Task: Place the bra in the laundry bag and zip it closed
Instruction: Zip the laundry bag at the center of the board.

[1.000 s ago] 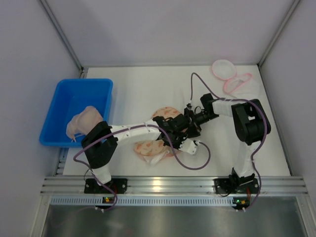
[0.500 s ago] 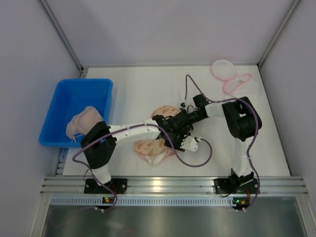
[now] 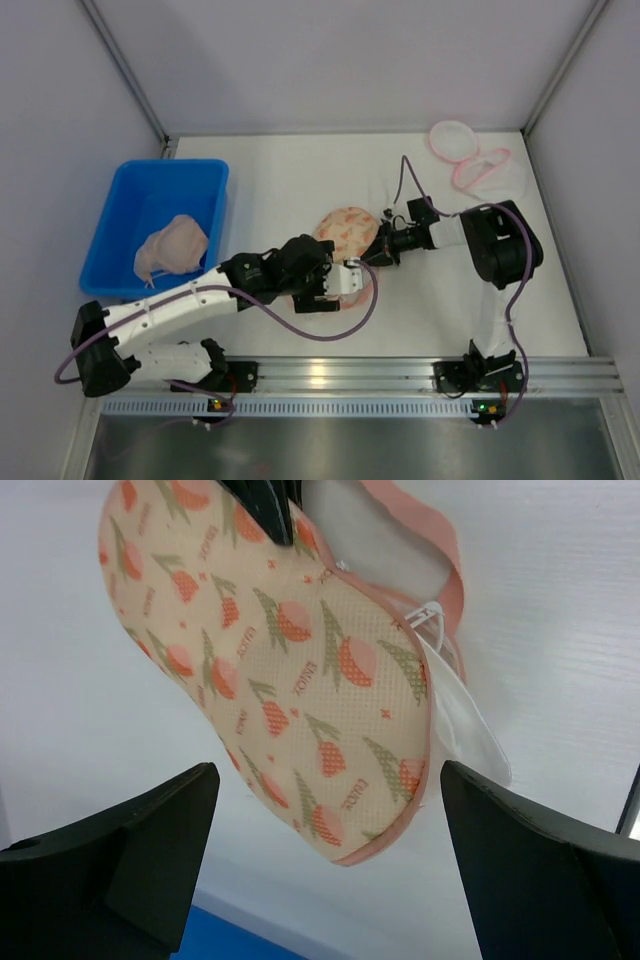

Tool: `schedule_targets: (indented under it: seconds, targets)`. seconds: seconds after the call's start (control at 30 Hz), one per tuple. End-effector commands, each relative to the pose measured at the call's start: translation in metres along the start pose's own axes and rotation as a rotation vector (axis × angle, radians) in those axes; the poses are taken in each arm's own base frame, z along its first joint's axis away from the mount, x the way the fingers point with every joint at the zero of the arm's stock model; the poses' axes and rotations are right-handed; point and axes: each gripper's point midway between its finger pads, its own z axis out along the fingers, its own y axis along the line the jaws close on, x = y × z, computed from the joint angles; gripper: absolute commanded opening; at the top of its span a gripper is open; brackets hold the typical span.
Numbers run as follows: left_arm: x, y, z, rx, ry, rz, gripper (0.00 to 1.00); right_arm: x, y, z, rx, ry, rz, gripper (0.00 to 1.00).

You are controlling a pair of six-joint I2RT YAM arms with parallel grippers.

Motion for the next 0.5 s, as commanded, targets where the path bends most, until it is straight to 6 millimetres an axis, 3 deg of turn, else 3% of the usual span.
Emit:
schedule_targets:
  seconds: [0.0, 0.13, 0.33, 0.47]
  targets:
    - [0.025, -0.003, 0.019, -0.064, 0.093, -0.142, 0.98, -0.006, 0.019, -0.002, -0.032, -0.048, -0.014, 0.0]
    - [0.021, 0.021, 0.028, -0.268, 0.122, -0.119, 0.98, -0.002, 0.017, 0.001, -0.018, -0.043, -0.005, 0.0]
    - [-0.025, 0.001, 0.042, -0.254, 0.012, -0.093, 0.98, 0.0, 0.02, 0.002, -0.011, -0.038, -0.007, 0.0]
    - [-0.024, -0.011, 0.059, -0.264, 0.057, -0.084, 0.98, 0.002, 0.021, 0.001, -0.013, -0.031, 0.0, 0.0]
